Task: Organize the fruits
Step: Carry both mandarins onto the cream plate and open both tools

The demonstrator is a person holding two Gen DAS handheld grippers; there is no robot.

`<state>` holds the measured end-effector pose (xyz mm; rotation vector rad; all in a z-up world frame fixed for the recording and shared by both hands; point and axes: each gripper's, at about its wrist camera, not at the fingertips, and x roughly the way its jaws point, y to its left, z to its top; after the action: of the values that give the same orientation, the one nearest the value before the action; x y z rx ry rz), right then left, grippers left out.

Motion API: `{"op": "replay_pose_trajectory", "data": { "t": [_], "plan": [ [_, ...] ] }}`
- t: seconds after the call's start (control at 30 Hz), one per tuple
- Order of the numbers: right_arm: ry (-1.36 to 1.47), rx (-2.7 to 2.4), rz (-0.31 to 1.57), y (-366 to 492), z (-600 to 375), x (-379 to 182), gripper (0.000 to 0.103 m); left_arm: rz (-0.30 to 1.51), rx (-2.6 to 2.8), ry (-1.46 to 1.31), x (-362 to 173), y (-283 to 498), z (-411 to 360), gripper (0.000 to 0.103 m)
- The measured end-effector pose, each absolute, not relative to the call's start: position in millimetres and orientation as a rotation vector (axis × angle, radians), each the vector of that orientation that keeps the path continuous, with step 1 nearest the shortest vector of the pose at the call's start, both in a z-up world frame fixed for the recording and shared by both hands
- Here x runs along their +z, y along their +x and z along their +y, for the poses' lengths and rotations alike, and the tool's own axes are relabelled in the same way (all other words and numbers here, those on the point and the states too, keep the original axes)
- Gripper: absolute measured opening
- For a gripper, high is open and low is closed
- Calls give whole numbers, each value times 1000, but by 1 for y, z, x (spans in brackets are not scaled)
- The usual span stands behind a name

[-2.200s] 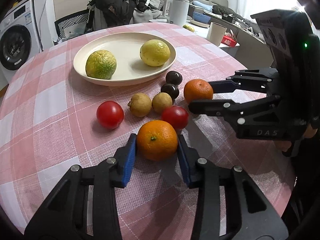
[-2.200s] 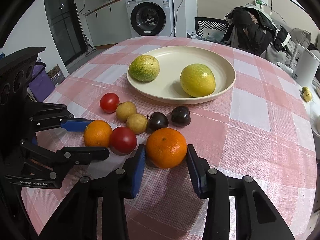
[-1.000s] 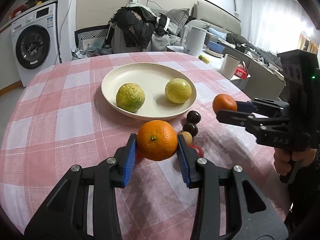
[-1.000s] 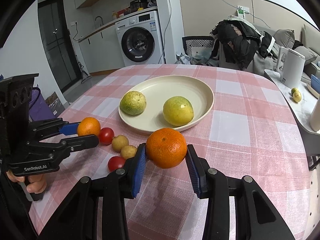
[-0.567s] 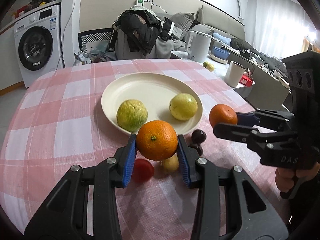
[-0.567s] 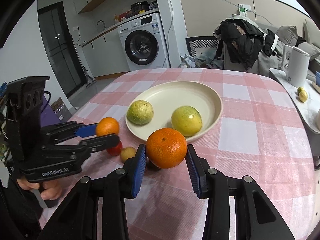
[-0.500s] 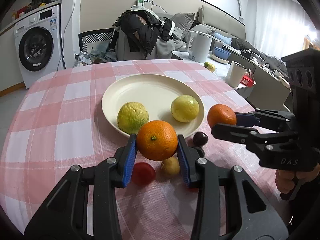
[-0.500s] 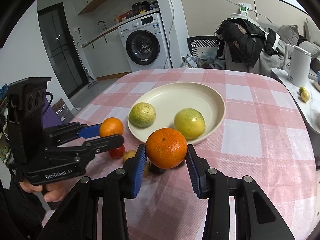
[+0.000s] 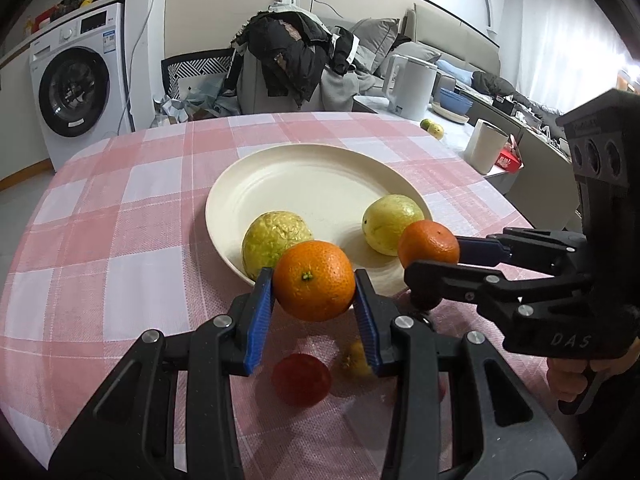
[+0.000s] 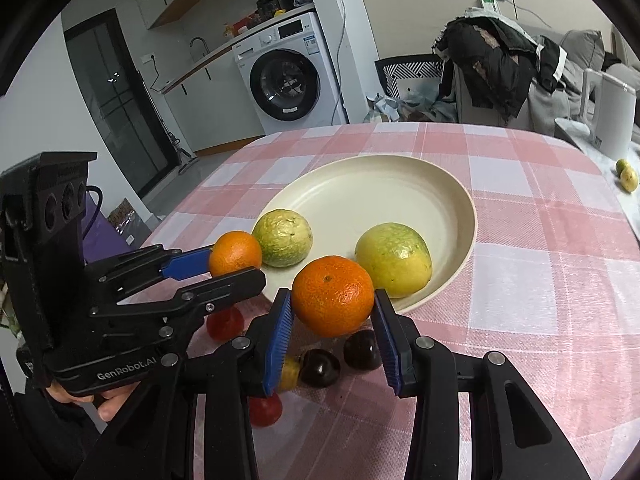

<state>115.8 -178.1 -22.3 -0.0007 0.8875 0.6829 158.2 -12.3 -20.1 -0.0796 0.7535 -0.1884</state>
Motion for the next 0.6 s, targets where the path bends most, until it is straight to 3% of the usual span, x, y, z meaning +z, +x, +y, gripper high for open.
{"op": "replay_pose_trajectory", "data": {
  "t": [0.6],
  "plan": [
    [-39, 651, 899, 141, -174, -26, 41, 785, -185, -38, -35, 192, -16, 36]
  ]
}}
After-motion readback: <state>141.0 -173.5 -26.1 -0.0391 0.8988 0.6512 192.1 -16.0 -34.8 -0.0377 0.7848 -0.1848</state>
